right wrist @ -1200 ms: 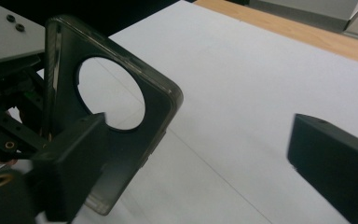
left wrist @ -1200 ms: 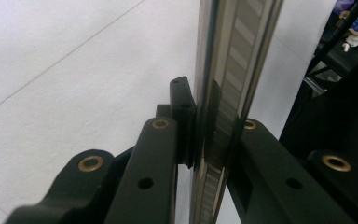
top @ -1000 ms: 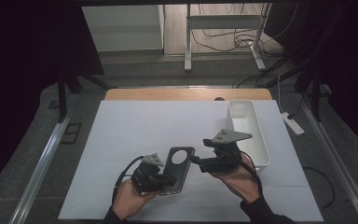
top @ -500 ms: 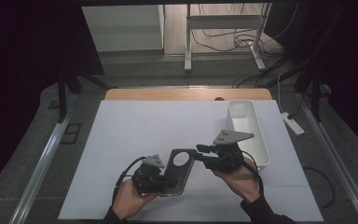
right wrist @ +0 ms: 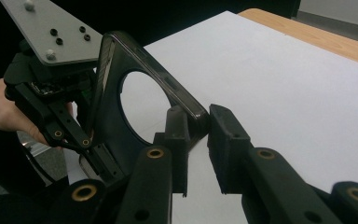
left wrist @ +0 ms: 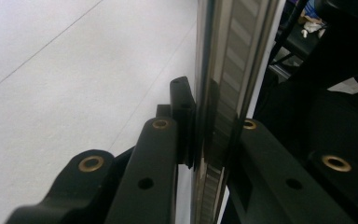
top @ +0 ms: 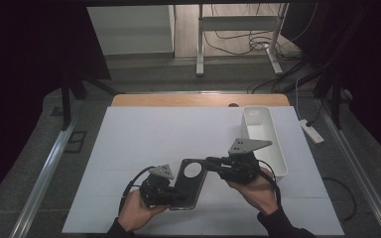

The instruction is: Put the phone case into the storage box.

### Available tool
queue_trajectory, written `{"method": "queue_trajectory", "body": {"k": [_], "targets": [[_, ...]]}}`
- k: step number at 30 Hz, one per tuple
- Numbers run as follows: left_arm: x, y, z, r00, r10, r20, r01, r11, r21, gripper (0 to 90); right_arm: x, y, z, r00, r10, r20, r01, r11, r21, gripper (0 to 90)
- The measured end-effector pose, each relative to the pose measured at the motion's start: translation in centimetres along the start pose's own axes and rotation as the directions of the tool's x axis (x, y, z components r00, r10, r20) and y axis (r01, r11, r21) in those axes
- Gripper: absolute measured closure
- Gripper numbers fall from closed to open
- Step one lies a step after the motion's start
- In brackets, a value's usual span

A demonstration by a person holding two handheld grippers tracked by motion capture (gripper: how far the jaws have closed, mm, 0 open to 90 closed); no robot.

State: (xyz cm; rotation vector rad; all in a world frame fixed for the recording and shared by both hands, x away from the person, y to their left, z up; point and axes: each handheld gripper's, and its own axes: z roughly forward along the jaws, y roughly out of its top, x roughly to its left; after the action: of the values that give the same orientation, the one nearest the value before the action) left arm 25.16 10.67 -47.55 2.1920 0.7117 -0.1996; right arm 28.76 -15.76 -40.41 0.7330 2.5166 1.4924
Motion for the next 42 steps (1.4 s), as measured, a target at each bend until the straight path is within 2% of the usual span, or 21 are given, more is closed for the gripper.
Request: {"method": "queue_trajectory", "body": {"k": [9,20,26,31,32,33,35,42], "targets": [[0.3,-0.1,0.1,0.9998,0.003,0.018,-0.003,1.0,0.004,84.8,0.3,0.1,0.0,0.9997,-0.016,0.017,0.016,1.0,0.01,79.7],[0.6,-0.2,0.4,0.9992,0.003,0.039,-0.002,1.0,-0.008,83.6,0.6,0.3,0.0,0.9996,0.009,0.025,-0.01,1.0,0.008,80.5],[0.8,-0.3,0.3,0.9994,-0.003,0.033,0.004,0.9997,-0.026,70.9,0.6,0.3,-0.1,0.9993,0.024,0.028,-0.024,1.0,-0.001,80.8],[0.9,-0.3,0.3,0.9997,0.0,0.023,0.001,0.9992,-0.041,52.3,0.6,0.4,-0.2,0.9991,0.02,0.038,-0.02,1.0,-0.003,80.8],[0.9,-0.3,0.3,0.9999,0.003,0.015,-0.002,0.9989,-0.047,52.3,0.6,0.4,-0.3,0.999,0.018,0.041,-0.018,1.0,-0.003,80.8],[0.9,-0.3,0.2,0.9999,0.005,0.012,-0.004,0.9988,-0.049,44.7,0.7,0.4,-0.3,0.9988,0.013,0.046,-0.012,1.0,-0.005,80.8],[0.9,-0.3,0.2,0.9999,0.012,0.001,-0.012,0.9983,-0.057,35.1,0.7,0.5,-0.5,0.9983,0.003,0.058,-0.003,1.0,-0.005,80.8],[0.9,-0.4,-0.2,0.9995,0.023,-0.023,-0.025,0.9958,-0.088,12.0,0.5,0.6,-1.0,0.9964,-0.007,0.084,0.008,1.0,-0.011,80.8]]}}
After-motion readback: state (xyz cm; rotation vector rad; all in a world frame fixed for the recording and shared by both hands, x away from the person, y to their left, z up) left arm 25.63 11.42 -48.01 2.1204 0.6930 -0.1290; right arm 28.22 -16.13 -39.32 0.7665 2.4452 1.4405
